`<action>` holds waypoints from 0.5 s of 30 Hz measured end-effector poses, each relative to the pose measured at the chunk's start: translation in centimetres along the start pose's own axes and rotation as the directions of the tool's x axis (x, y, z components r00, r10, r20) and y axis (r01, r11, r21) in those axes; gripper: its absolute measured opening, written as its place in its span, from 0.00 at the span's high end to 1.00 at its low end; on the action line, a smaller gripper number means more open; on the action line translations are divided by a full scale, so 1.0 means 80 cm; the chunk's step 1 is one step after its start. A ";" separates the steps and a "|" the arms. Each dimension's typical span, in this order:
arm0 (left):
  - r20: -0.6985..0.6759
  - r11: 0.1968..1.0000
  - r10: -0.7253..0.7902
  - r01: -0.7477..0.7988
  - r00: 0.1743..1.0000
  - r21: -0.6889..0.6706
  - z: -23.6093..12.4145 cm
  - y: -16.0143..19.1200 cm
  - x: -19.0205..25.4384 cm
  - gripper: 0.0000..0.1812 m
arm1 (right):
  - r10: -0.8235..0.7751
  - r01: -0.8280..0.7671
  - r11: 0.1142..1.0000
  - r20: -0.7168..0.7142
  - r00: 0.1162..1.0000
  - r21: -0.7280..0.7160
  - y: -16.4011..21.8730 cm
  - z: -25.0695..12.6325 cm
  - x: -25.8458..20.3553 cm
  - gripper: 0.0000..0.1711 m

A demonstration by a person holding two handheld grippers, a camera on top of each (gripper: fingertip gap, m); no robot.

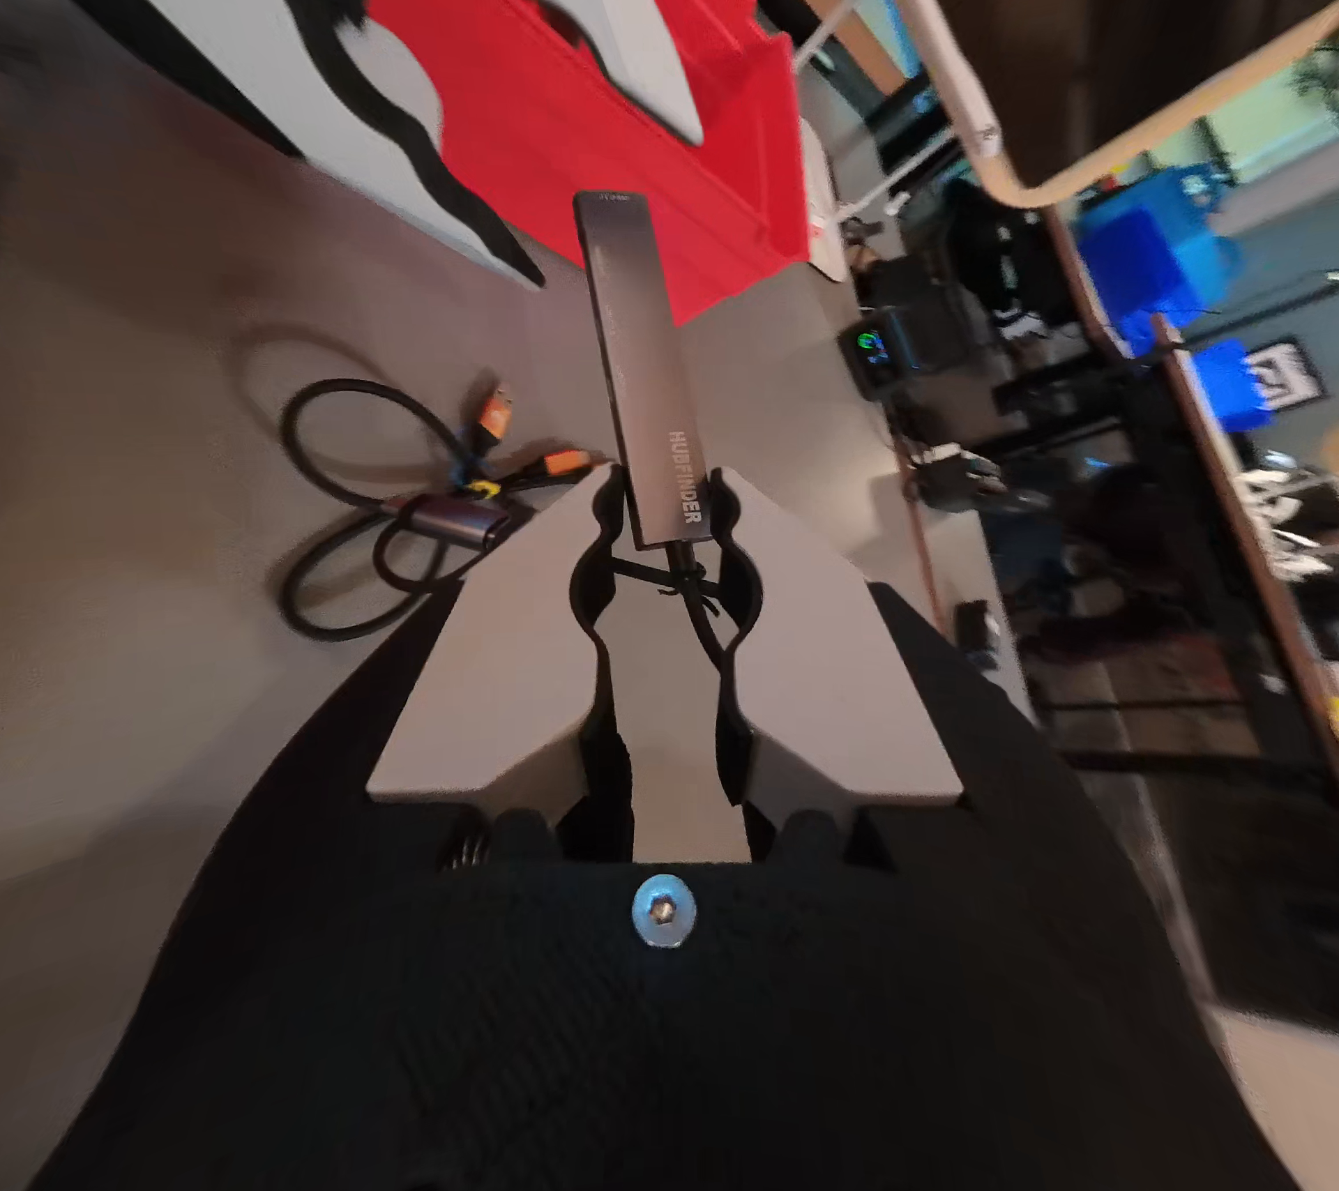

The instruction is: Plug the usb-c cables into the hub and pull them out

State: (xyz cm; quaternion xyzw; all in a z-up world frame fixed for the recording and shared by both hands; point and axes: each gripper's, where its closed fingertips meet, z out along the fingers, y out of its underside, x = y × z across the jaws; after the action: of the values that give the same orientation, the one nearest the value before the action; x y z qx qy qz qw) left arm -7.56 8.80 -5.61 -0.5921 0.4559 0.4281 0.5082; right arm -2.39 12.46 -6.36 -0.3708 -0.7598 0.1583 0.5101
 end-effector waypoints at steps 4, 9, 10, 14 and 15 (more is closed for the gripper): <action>0.033 0.997 0.059 -0.060 0.998 0.051 -0.001 -0.012 0.005 0.79 | 0.084 -0.097 0.993 0.174 0.981 0.067 -0.012 -0.019 -0.020 0.88; 0.096 0.973 0.172 -0.184 0.980 0.141 -0.015 -0.039 0.001 0.95 | 0.127 -0.159 0.983 0.288 0.949 0.093 -0.014 -0.033 -0.034 0.88; 0.072 0.975 0.163 -0.172 0.984 0.140 -0.015 -0.038 0.004 0.95 | 0.129 -0.164 0.981 0.286 0.950 0.101 -0.015 -0.034 -0.033 0.88; -0.082 0.991 -0.075 0.083 0.994 0.104 -0.009 -0.031 0.008 0.96 | 0.106 -0.119 0.985 0.107 0.989 0.127 -0.019 -0.031 -0.003 0.82; -0.133 0.989 -0.120 0.131 0.984 0.074 -0.008 -0.028 0.013 0.96 | 0.071 -0.078 0.991 0.069 0.995 0.105 -0.018 -0.031 0.000 0.80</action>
State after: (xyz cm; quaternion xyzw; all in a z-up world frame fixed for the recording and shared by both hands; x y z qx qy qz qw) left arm -5.16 8.19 -6.05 -0.6245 0.4667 0.3371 0.5278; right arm -0.79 11.12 -4.42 -0.3657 -0.7519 0.2300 0.4980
